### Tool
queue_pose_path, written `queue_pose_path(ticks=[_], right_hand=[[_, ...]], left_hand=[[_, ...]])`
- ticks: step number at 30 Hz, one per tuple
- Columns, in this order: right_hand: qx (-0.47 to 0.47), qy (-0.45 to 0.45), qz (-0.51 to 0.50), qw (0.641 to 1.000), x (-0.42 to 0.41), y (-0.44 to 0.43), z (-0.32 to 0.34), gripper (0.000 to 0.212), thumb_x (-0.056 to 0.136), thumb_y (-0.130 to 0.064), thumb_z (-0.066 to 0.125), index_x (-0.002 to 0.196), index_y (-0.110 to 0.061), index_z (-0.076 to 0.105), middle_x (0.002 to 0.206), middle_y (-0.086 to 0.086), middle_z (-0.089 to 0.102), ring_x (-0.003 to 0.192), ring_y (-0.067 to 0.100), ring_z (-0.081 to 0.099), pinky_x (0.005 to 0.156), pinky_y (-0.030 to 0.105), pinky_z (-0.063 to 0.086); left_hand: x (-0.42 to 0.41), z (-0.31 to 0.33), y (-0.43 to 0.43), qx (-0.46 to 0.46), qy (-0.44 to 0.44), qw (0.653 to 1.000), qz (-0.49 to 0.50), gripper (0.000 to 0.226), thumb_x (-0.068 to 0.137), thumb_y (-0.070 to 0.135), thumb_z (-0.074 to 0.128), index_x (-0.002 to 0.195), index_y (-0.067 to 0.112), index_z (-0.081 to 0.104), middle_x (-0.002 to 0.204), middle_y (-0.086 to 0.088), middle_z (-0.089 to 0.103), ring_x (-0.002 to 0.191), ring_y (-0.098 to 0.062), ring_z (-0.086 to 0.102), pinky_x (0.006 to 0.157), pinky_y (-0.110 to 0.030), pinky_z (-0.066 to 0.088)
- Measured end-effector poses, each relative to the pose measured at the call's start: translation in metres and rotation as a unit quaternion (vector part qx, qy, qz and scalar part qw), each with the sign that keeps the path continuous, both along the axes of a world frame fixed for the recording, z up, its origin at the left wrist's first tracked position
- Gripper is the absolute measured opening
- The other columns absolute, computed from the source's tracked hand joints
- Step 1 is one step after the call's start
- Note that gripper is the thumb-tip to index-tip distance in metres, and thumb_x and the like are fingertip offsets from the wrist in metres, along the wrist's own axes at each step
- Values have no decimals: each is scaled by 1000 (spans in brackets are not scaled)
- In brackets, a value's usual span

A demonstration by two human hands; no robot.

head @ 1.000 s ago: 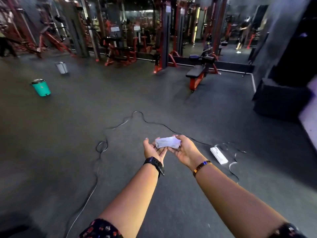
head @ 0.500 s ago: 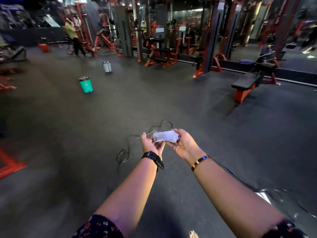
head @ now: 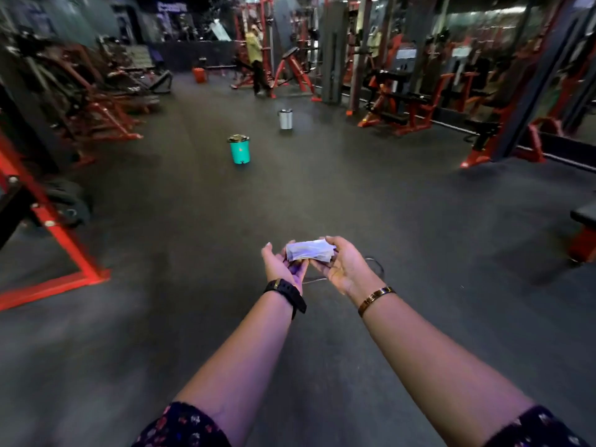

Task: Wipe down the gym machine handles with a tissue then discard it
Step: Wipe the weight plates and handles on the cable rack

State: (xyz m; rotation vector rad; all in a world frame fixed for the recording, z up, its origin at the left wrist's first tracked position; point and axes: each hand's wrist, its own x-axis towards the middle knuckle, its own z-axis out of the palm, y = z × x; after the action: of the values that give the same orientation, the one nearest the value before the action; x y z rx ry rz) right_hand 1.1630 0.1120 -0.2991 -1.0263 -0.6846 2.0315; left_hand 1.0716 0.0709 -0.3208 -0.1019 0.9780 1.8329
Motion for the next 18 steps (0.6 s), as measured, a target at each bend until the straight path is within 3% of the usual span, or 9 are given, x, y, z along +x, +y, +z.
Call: queue_pose_path(ticks=[8, 18], right_hand=[[-2, 9, 71, 997, -124, 101, -8, 17, 96, -12, 45, 85, -8, 56, 84, 11, 59, 77, 20, 58, 83, 33, 51], [-9, 34, 140, 989, -370, 231, -9, 17, 97, -12, 41, 89, -8, 55, 87, 13, 61, 79, 21, 60, 77, 30, 51]], left_hand=[[-114, -5, 86, 2, 3, 997, 82, 48, 98, 47, 37, 85, 10, 65, 81, -5, 63, 72, -17, 60, 70, -27, 51], [-357, -5, 208, -5, 37, 991, 132, 49, 97, 48, 36, 88, 11, 67, 85, -5, 65, 77, -17, 61, 72, -27, 51]])
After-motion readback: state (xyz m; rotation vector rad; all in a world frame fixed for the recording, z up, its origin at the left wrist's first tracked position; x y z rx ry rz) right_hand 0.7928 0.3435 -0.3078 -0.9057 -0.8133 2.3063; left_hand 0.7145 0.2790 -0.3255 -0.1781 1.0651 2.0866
